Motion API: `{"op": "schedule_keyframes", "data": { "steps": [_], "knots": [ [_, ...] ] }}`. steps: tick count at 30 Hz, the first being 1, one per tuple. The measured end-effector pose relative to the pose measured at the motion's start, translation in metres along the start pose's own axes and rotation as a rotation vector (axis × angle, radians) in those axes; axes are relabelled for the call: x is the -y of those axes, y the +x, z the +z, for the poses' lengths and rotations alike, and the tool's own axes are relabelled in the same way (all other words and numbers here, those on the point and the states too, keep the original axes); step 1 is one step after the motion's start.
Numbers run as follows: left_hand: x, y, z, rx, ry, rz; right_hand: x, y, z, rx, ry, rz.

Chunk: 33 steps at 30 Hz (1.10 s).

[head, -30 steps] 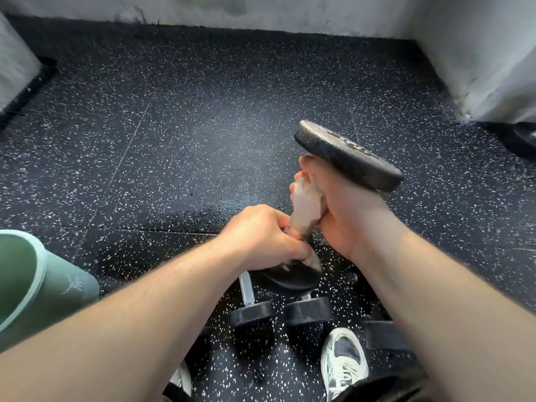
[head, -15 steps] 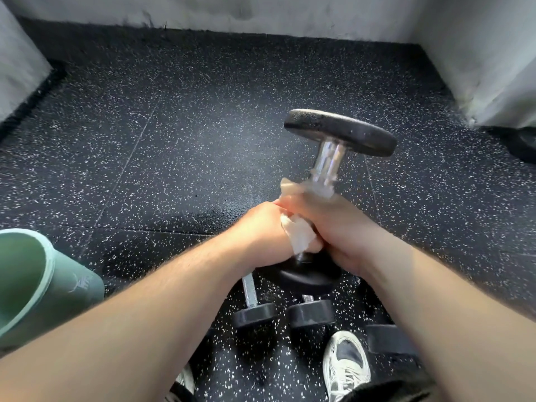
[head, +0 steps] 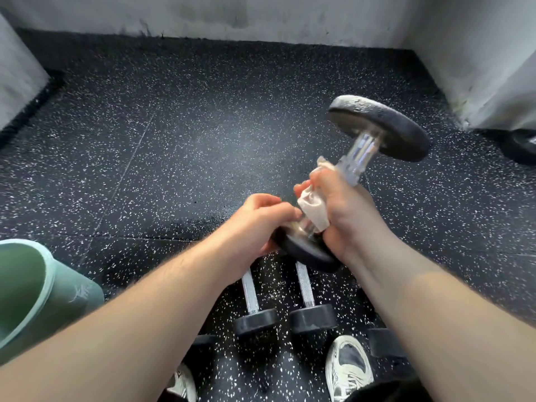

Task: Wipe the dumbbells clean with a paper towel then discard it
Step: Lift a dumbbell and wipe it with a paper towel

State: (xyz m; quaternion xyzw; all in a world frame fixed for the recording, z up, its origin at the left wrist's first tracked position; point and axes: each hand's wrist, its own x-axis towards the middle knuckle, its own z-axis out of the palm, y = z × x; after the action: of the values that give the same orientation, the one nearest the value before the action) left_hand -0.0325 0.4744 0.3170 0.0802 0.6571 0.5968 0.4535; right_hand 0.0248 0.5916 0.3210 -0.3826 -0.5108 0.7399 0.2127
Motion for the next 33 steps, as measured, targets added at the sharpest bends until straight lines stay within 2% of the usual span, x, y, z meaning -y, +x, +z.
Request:
{"op": "schedule_keyframes", "data": {
  "steps": [3,6,9,11,16,21,31,33],
  "knots": [
    [0.006,0.003,0.005,-0.01,-0.182,-0.005,0.004,0.003,0.002,-0.068,0.149,0.007],
    [0.015,0.002,0.01,0.203,-0.249,-0.076,0.006,0.0,0.006,-0.069,0.216,0.02],
    [0.016,0.0,0.014,0.36,-0.394,-0.052,0.011,-0.003,0.007,-0.021,0.196,0.001],
    [0.012,-0.003,0.015,0.346,-0.464,-0.035,0.014,-0.005,0.004,0.055,0.13,-0.036],
    [-0.001,-0.009,0.001,0.362,-0.532,-0.096,0.012,-0.006,-0.006,0.401,-0.016,-0.104],
    [-0.01,-0.012,-0.01,0.417,-0.447,-0.135,0.01,-0.008,-0.011,0.539,-0.126,-0.093],
    [-0.003,-0.013,0.006,0.235,-0.401,-0.028,-0.007,-0.009,-0.005,0.428,-0.265,-0.289],
    [0.0,-0.012,0.005,0.241,-0.385,-0.035,-0.007,-0.008,-0.003,0.359,-0.234,-0.269]
  ]
}}
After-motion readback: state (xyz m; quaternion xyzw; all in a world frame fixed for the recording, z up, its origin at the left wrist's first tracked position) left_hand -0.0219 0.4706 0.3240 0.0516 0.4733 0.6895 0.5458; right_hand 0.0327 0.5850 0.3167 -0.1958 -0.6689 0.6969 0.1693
